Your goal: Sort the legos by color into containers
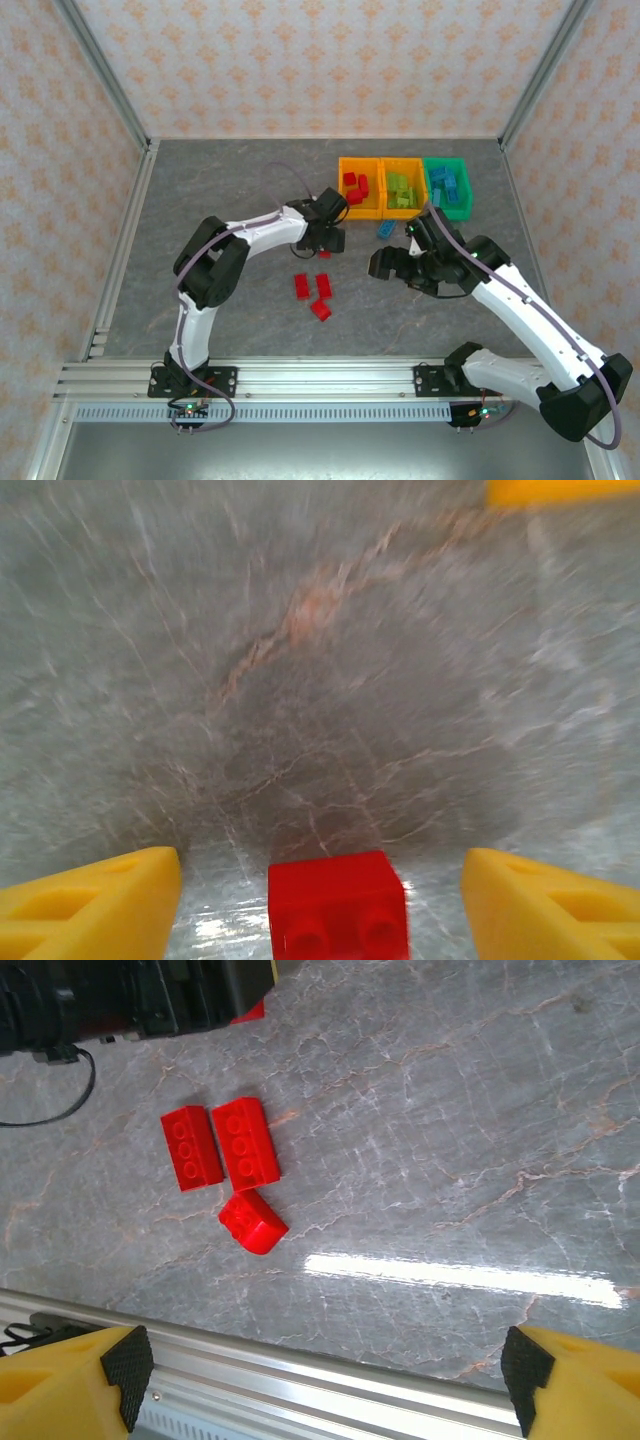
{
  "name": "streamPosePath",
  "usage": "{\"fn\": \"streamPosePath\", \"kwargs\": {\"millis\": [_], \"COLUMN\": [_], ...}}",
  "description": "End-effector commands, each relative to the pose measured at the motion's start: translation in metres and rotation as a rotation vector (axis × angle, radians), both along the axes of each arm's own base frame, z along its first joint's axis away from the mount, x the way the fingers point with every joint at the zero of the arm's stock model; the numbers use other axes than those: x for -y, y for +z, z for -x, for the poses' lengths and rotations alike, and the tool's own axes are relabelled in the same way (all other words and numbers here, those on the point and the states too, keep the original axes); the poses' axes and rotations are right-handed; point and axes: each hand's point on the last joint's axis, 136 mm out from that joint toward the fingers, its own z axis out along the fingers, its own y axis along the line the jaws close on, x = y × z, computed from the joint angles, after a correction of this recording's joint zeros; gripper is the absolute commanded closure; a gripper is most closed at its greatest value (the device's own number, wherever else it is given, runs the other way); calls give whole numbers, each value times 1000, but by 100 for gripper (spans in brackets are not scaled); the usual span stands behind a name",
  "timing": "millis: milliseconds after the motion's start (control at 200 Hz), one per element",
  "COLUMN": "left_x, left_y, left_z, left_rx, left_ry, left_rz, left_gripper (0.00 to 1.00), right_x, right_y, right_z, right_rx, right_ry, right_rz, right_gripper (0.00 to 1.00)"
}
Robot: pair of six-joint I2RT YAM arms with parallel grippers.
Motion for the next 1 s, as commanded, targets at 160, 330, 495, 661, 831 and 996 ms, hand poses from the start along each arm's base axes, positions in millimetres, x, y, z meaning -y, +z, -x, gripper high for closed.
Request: {"fn": "streamPosePath", "kwargs": {"millis": [160,330,495,661,831,996], "left_x": [-6,4,31,29,46,76], "left_y": [-10,22,108,158,177,188], "left_z": [7,8,-12,-71,-132,-167], "left_rx": [-24,-1,181,439,587,645], "left_ry": [26,15,-25,-4,-5,-68], "left_rz": [-36,41,122,-38,-65,-11], "left_gripper": [62,77,78,78,78,66], "right_x": [7,5,14,17,22,27], "right_y": [2,8,18,25,30,31], "right_z": [-9,-14,-22,-24,-22,-21], "right_rx": [48,67,129,156,173,184], "right_ry": [-61,-79,-142,-172,-189,-200], "right_rz": [21,5,17,4,5,20], "right_gripper": [8,8,8,8,7,7]}}
